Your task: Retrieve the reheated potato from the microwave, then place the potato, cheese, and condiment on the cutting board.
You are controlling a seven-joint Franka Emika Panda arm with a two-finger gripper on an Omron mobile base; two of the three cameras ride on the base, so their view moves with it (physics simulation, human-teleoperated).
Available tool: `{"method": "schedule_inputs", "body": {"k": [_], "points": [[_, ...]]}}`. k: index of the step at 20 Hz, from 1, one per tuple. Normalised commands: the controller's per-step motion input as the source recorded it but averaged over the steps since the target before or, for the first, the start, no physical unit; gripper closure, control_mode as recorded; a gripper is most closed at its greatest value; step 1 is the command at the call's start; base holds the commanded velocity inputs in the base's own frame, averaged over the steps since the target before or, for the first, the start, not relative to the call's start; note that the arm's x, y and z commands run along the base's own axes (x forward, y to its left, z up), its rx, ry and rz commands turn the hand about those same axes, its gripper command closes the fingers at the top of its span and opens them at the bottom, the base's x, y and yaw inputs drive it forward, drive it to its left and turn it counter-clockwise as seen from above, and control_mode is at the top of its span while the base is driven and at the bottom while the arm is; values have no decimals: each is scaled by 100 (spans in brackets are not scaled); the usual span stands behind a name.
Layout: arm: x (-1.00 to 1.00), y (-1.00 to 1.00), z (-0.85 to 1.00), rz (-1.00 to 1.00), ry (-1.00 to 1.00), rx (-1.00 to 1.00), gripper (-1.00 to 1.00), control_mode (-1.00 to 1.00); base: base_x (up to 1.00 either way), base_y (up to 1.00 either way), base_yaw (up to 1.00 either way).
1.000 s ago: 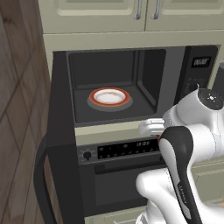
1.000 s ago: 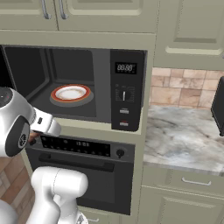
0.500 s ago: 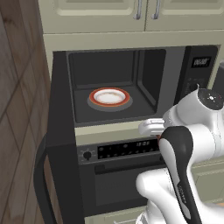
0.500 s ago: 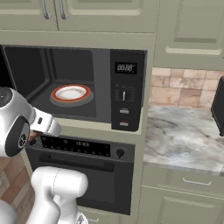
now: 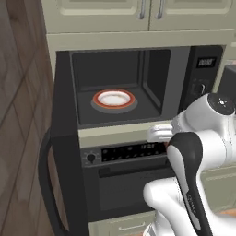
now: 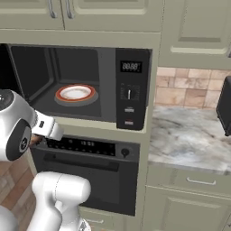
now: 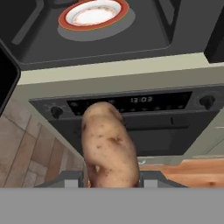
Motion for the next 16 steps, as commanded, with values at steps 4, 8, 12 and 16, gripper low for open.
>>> {"method": "schedule_inputs", "body": {"k": [4,8,12,16], "points": [[0,0,0,0,0,0,100,100,-50,-16,-1],[0,0,0,0,0,0,100,100,3,-39,-7],[0,0,0,0,0,0,100,100,18,-71,-10],[0,0,0,0,0,0,100,100,8,-75,-10]]}}
